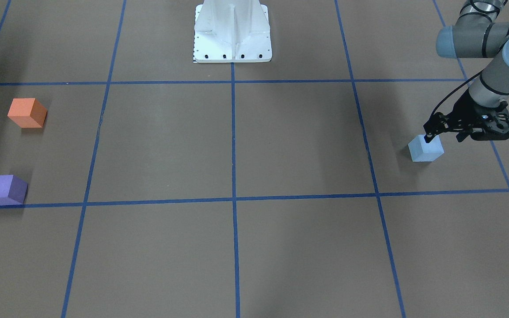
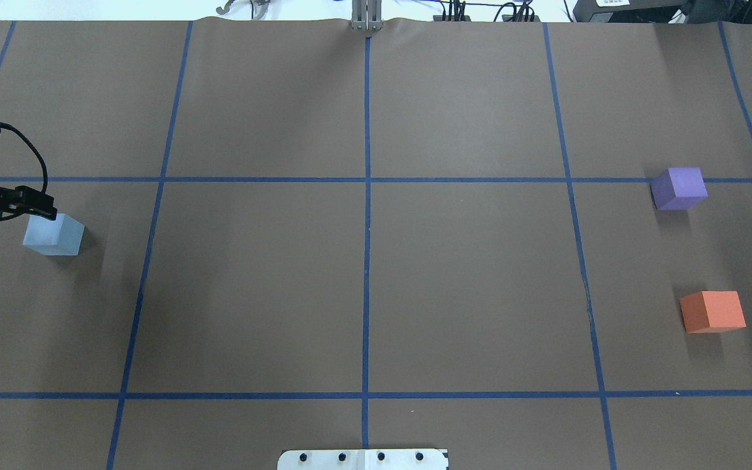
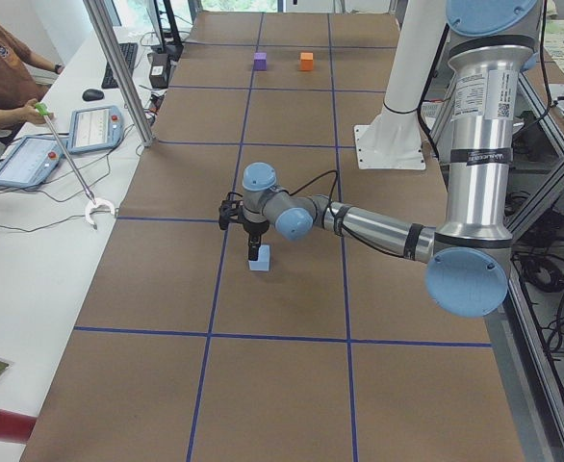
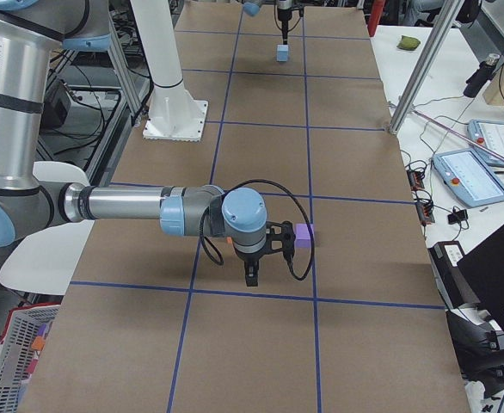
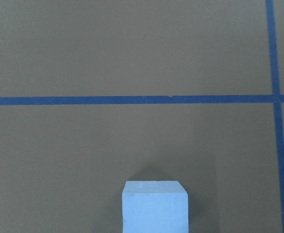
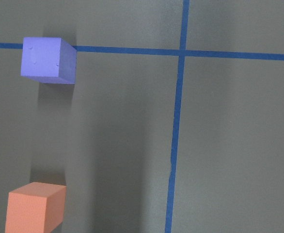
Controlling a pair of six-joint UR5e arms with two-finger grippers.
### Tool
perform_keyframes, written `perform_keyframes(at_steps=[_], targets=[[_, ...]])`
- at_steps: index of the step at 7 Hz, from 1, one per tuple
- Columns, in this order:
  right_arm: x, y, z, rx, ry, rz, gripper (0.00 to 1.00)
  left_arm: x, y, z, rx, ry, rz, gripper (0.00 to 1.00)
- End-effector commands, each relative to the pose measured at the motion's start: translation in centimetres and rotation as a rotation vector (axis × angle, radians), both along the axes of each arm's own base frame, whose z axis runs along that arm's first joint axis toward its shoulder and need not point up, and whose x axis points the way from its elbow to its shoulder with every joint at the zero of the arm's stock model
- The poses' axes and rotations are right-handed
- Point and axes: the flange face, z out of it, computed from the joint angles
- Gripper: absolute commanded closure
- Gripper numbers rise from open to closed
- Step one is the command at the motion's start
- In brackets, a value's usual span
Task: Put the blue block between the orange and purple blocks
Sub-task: 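Lower the left gripper onto the light-blue cube and grasp it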
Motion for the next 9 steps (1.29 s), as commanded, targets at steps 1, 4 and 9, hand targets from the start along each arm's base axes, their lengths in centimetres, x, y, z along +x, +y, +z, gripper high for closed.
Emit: perform_keyframes(at_steps=[1, 4, 9], targets=[[0.0, 0.1, 0.0, -0.002, 0.0, 0.0, 0.0, 1.8, 0.0, 3.2, 0.014, 0.007, 0.016, 0.0], [0.1, 0.1, 0.1, -0.002, 0.004, 0.002, 0.0, 2.2, 0.1, 1.0, 0.024, 0.041, 0.02, 0.0], [0.0, 0.1, 0.1, -0.001, -0.006, 0.001, 0.0, 4.6, 1.3, 2.1, 0.012, 0.019, 0.059, 0.0]])
